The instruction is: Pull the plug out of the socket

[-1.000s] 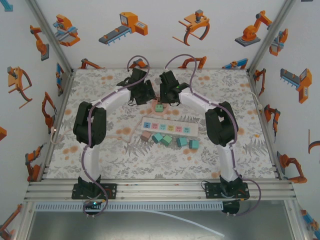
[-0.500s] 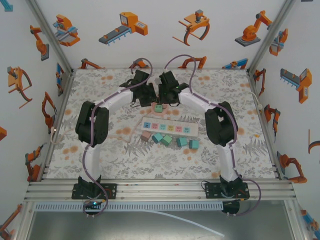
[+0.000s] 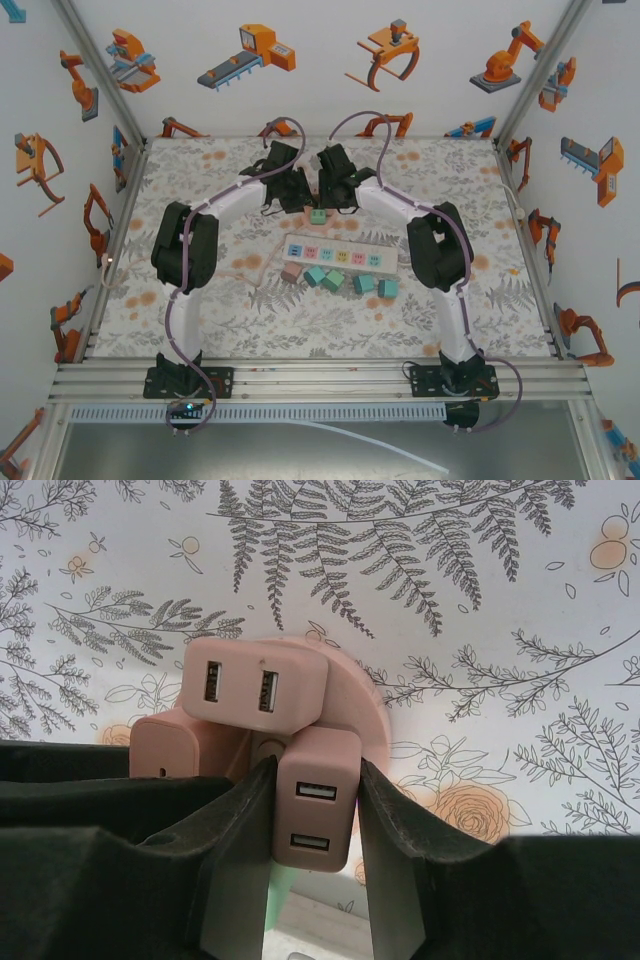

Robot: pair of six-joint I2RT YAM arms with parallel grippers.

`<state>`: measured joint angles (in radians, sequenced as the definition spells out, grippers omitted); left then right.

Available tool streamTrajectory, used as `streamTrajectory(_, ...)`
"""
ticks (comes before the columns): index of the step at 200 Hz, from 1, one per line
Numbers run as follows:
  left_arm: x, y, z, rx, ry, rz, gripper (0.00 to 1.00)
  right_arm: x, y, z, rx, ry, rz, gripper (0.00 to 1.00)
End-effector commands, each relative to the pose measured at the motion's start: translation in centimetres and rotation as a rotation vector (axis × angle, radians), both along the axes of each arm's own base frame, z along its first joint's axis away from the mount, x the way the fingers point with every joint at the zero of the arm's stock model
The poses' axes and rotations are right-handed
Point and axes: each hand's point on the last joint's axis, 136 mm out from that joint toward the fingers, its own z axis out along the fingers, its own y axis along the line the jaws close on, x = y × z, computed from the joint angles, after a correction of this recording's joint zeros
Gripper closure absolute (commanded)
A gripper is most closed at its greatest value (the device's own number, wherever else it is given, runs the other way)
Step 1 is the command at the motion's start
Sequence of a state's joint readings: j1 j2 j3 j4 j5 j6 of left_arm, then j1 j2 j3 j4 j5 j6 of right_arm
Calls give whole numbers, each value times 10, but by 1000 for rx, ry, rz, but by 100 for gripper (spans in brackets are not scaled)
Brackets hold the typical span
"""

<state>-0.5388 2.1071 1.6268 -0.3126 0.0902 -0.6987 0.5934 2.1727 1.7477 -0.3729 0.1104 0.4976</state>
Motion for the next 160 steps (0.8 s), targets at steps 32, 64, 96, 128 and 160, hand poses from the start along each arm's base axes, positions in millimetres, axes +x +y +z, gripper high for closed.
streamTrajectory(32,-21,-1,-58,141,81,-37,78,5,7,24,64,-17,-35,75)
streamTrajectory(64,-26,1,-71,209,98,-46,82,4,22,41,176,-29,-13,80)
streamTrajectory(96,-30,4,-83,255,116,-42,88,10,29,72,249,-76,-23,90)
streamTrajectory(128,-33,4,-89,268,128,-45,91,17,24,94,325,-113,-84,99)
streamTrajectory(160,-32,8,-88,287,124,-35,91,21,12,97,396,-98,-113,100)
